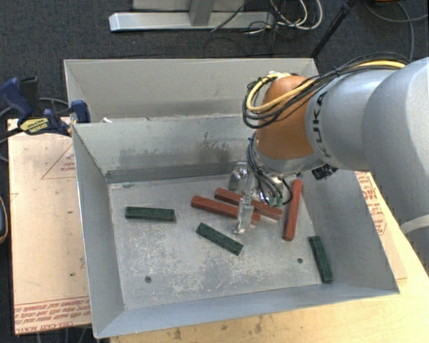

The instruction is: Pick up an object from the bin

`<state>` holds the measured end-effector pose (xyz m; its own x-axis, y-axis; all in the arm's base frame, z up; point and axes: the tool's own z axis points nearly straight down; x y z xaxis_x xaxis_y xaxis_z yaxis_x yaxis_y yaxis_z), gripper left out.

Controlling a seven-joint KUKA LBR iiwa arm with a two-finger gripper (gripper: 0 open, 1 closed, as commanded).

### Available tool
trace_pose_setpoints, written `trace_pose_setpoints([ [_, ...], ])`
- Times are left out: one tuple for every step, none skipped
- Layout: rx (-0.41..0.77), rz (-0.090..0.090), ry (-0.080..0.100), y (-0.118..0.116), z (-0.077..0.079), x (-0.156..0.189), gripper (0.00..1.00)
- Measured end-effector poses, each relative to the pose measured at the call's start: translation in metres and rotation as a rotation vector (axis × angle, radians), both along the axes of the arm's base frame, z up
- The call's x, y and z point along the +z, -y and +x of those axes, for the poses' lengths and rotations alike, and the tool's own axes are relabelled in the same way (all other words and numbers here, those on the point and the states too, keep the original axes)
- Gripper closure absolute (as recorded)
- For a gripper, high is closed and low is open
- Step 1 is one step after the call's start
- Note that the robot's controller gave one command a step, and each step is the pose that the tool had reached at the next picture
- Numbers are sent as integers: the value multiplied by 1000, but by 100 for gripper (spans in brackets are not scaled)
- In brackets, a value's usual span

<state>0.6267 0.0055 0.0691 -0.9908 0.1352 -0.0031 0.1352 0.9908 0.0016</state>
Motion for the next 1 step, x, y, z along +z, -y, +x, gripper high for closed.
trace_pose_setpoints([
  [1, 0, 2, 0, 1, 2, 100],
])
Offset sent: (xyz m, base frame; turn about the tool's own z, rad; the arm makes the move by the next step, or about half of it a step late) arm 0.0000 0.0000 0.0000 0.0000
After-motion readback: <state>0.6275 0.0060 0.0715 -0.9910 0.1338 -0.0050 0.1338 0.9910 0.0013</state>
